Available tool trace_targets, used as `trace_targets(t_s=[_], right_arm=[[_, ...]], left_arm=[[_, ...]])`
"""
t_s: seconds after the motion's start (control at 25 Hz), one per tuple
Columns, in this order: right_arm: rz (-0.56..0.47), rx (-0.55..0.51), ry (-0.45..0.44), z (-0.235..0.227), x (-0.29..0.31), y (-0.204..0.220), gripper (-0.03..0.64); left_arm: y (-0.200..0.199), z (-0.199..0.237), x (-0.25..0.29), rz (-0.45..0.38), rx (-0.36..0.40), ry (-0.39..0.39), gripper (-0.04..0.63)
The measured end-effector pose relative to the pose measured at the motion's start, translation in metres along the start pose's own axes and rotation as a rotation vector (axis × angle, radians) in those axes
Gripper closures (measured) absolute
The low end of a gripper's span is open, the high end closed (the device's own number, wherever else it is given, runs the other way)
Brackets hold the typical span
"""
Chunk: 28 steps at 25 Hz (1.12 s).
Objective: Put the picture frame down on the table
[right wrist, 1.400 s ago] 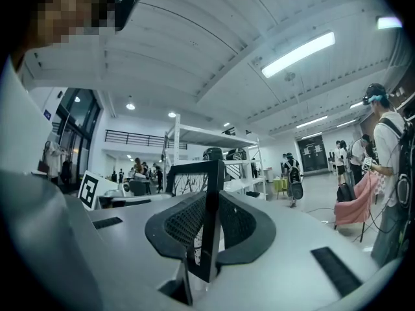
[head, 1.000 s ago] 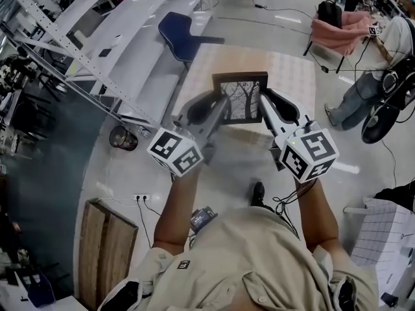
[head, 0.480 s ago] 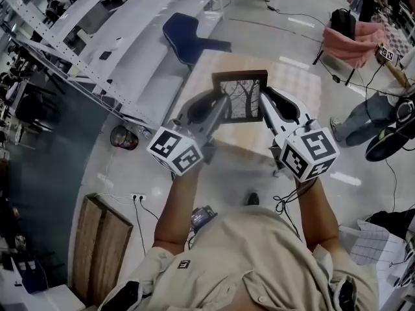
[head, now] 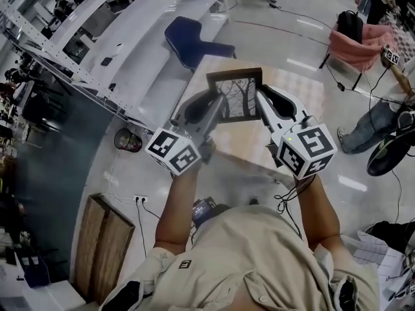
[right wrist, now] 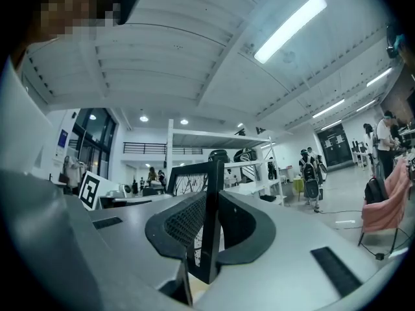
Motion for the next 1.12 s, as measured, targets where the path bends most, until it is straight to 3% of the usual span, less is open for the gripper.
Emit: trace_targets(t_s=[0.28, 0.64, 1.12], right_arm=[[0.006, 0.013, -0.015, -0.044, 0.012, -0.009, 0.549], [0.010, 0.007, 0.029, -0.061, 0.036, -0.012, 0.551], [0.022, 0.027, 0.067, -0.076, 0.104, -0.021, 0.551]], left_arm=[[-0.010, 0.011, 0.043, 0.013, -0.003, -0.018, 0.499], [-0.010, 0.039, 0.066, 0.007, -0.015, 0.029, 0.499], [-0.021, 0.110, 0.086, 0.025, -0.025, 0.057, 0.499]])
Point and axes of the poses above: the fingertips, and each gripper's own axes: x forward along the fingers, z to its left, y out of its underside, the point moved 5 cm from there along -x, backward along the fingers, and after that the axes turned 13 degrees about z, right-handed, at the moved point
